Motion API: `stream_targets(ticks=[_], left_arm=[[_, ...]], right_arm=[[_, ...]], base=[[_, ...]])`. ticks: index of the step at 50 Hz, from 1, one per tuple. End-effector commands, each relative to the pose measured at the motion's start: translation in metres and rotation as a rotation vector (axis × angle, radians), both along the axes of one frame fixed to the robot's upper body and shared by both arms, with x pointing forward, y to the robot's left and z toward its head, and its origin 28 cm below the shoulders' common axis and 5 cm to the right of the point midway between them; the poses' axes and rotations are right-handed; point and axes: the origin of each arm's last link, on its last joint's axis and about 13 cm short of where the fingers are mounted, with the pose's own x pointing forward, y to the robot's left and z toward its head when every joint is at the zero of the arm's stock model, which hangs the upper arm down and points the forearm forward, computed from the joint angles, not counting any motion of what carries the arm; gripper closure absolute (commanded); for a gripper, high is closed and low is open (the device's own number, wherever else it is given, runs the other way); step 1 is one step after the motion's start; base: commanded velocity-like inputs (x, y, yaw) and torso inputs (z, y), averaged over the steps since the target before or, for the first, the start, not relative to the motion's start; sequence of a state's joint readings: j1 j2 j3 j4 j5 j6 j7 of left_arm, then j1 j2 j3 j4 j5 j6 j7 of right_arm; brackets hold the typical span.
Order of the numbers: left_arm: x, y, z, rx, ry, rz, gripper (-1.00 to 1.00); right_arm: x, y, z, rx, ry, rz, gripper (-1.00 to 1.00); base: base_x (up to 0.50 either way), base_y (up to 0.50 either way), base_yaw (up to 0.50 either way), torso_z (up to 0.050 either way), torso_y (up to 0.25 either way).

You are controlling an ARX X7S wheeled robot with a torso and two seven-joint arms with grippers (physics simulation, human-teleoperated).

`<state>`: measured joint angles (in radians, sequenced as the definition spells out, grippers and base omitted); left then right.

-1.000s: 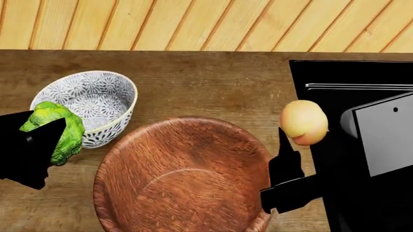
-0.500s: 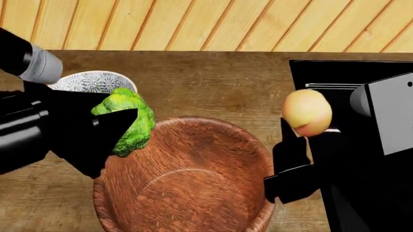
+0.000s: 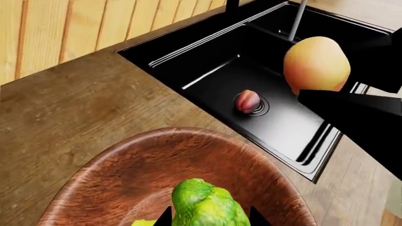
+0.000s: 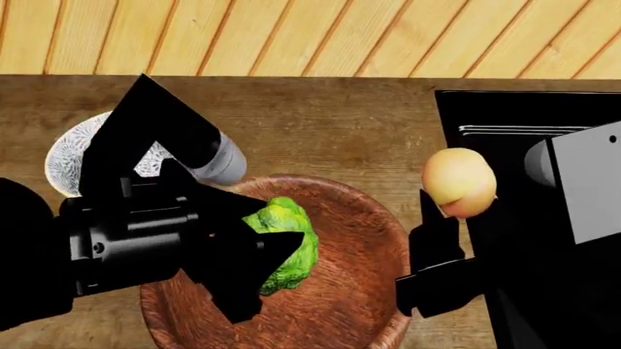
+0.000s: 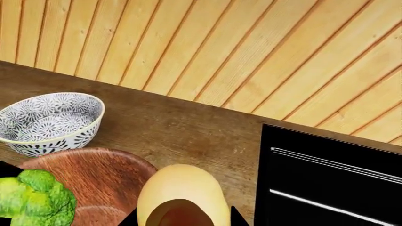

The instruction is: Pick the broccolis and apricots from the sink and place them in one bowl. Place the bell pepper in the other bowl. Then turn off the sink faucet.

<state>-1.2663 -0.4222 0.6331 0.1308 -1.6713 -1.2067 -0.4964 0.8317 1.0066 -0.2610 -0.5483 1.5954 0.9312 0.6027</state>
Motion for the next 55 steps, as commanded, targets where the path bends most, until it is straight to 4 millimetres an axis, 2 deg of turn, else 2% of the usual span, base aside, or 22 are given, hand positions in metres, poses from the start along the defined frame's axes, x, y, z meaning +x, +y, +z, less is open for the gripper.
stream_targets(ticks=[1,14,23,31,32,45,51,55], left_arm=[[0.005,-0.009,-0.008,0.038,0.031,-0.024,1.0],[0.007,-0.022,-0.024,0.079,0.076,-0.035,1.0],[0.011,-0.031,-0.027,0.078,0.085,-0.044,1.0],[0.01,-0.029,-0.025,0.102,0.076,-0.039,1.0],[0.01,-0.028,-0.024,0.106,0.072,-0.039,-1.0],[0.009,-0.022,-0.014,0.089,0.047,-0.032,-1.0],[0.008,-0.006,0.003,0.039,0.009,0.021,-1.0],[0.006,0.012,0.018,-0.015,-0.031,0.096,-1.0]], right_arm=[[-0.003,-0.002,-0.001,-0.002,-0.01,-0.004,1.0],[-0.004,-0.005,-0.006,0.008,-0.009,-0.011,1.0],[-0.005,-0.005,-0.006,0.008,-0.001,-0.009,1.0],[-0.004,-0.004,-0.006,0.013,-0.005,-0.007,1.0],[-0.004,-0.004,-0.006,0.012,-0.005,-0.006,1.0],[-0.003,-0.002,0.002,0.015,-0.017,0.009,1.0],[0.004,0.001,0.016,-0.003,-0.012,0.044,1.0],[0.012,0.004,0.031,-0.018,0.014,0.089,1.0]], base=[[0.0,0.0,0.0,0.0,0.0],[0.0,0.0,0.0,0.0,0.001],[0.0,0.0,0.0,0.0,0.0],[0.0,0.0,0.0,0.002,0.0],[0.0,0.0,0.0,0.0,0.0],[0.0,0.0,0.0,0.0,0.0],[0.0,0.0,0.0,0.0,0.002],[0.0,0.0,0.0,0.0,0.0]])
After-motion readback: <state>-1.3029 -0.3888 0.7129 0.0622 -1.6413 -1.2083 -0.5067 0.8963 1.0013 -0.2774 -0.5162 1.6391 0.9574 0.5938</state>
